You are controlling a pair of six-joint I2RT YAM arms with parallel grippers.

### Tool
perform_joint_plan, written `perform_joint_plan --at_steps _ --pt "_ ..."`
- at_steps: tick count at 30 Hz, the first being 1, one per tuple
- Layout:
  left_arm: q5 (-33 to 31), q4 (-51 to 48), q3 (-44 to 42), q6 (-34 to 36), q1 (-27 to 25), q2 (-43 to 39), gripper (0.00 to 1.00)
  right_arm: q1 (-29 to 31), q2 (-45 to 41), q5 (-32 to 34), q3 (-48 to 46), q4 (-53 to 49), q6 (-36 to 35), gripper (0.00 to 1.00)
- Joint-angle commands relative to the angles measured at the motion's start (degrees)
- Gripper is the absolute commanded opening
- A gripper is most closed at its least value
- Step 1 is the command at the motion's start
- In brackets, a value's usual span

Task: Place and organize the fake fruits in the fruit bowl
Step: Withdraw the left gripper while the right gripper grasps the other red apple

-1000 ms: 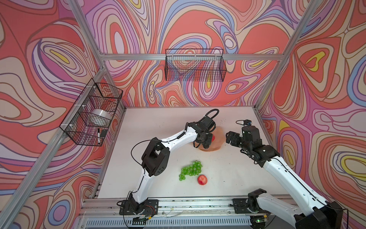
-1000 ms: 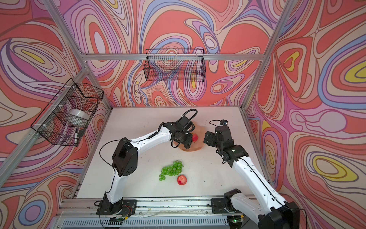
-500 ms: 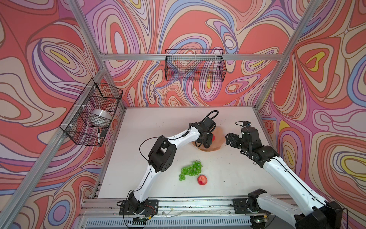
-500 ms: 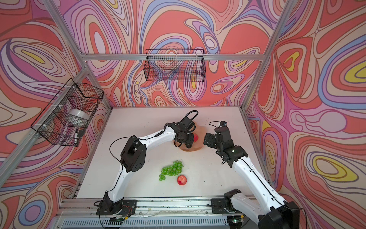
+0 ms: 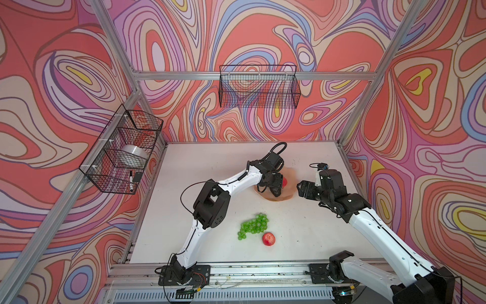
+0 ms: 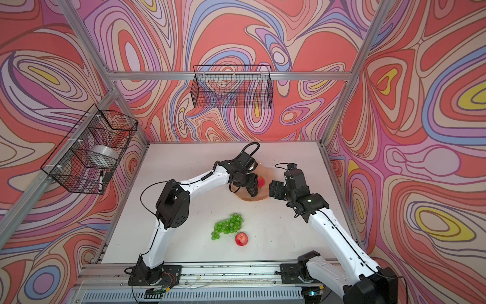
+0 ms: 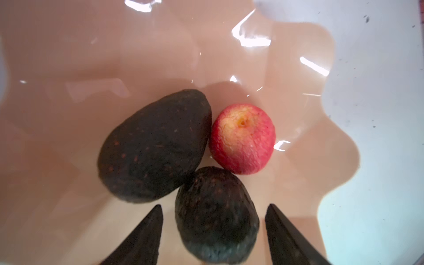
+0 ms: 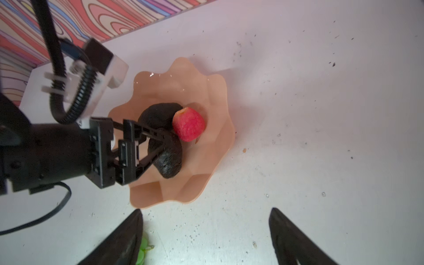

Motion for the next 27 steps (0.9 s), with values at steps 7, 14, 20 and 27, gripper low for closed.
perform_joint_plan --at_steps 7,14,20,27 --pt "-11.0 11.7 -17.0 2.8 7.1 -28.0 0.79 25.5 -1.7 2.5 -5.6 -5.9 7.4 0.84" --pt "-18.2 16.4 -37.7 3.3 16.0 -47.4 0.87 42.6 9.0 8.8 -5.5 -4.1 13.7 0.84" --pt "-17.3 15.2 -48.6 1.4 24.3 -58.3 0.89 45.8 16.7 8.2 -5.8 0.8 15.8 0.84" --pt "-18.2 13.0 -53.6 2.1 26.8 -64.0 0.92 46.2 23.7 4.9 -6.3 7.0 18.3 0.82"
